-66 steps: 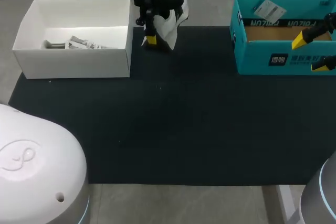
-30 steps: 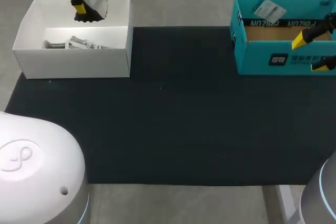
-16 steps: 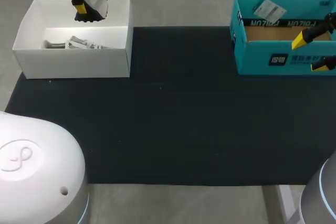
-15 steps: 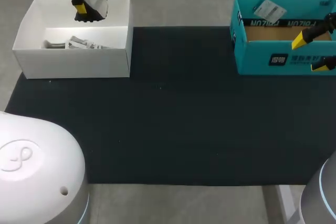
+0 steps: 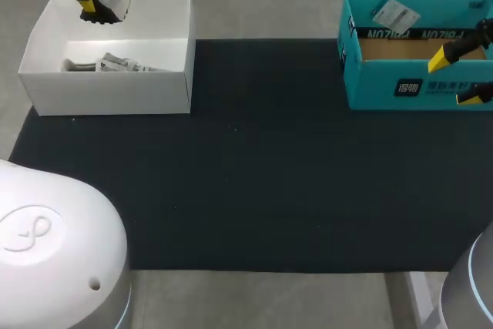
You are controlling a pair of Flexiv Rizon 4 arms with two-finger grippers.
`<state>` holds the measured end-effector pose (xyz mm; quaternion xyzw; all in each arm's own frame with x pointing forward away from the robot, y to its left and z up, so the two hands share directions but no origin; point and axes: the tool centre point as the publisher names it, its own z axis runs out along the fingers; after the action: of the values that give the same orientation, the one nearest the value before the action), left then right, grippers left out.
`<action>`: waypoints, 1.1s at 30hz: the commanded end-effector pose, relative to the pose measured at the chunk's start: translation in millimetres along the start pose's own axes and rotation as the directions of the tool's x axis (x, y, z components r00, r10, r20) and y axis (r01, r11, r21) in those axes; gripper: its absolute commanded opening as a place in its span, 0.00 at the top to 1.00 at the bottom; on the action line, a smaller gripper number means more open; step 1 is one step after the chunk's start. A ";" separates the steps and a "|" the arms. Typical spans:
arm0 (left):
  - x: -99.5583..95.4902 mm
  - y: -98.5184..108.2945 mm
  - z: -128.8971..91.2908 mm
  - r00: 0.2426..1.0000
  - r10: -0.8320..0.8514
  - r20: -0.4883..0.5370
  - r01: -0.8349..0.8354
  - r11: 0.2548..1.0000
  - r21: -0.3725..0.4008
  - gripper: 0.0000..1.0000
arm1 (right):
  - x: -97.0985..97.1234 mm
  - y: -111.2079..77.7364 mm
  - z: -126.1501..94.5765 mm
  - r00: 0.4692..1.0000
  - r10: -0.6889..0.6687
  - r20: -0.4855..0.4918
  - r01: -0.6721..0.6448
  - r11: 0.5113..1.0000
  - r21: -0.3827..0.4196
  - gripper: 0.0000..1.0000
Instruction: Take the shoe out of the shoebox, open the shoe tongue, remove and reinsert the insole, then place the shoe into the shoebox
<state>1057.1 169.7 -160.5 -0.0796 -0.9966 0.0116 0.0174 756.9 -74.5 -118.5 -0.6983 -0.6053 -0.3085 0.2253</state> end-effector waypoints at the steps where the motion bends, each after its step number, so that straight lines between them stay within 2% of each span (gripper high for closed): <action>1: -25.8 17.2 5.7 1.000 -0.020 -0.022 0.020 1.000 -0.016 1.00 | 0.0 -0.1 0.7 1.000 0.002 0.002 -0.002 1.000 -0.001 0.00; 6: -43.2 41.0 12.7 0.998 -0.056 0.017 0.057 0.997 -0.045 1.00 | 0.0 -0.1 0.7 1.000 0.002 0.002 -0.002 1.000 -0.001 0.00; 11: -58.3 63.0 17.2 0.997 -0.067 0.037 0.068 0.997 -0.022 1.00 | 0.0 -0.1 0.7 1.000 0.002 0.002 -0.002 1.000 -0.001 0.00; 14: -61.7 73.3 19.5 0.997 -0.063 0.047 0.064 0.998 -0.009 1.00 | 0.0 -0.1 0.7 1.000 0.002 0.002 -0.002 1.000 -0.001 0.00; 22: -73.0 99.2 32.0 0.995 -0.070 0.066 0.072 0.997 -0.033 1.00 | 0.0 -0.1 0.7 1.000 0.002 0.002 -0.002 1.000 -0.001 0.00; 23: -75.0 102.0 35.1 0.993 -0.075 0.093 0.081 0.995 -0.056 1.00 | 0.0 -0.1 0.7 1.000 0.002 0.002 -0.002 1.000 -0.001 0.00; 29: -87.1 118.9 44.9 0.987 -0.126 0.096 0.132 0.989 -0.065 1.00 | 0.0 -0.1 0.7 1.000 0.002 0.002 -0.002 1.000 -0.001 0.00; 33: -93.2 124.4 49.8 0.989 -0.143 0.045 0.145 0.988 -0.060 1.00 | 0.0 -0.1 0.7 1.000 0.002 0.002 -0.002 1.000 -0.001 0.00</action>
<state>1151.4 273.6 -216.0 -0.0079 -0.9993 -0.0245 -0.0270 756.9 -74.6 -118.5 -0.6984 -0.6053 -0.3085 0.2253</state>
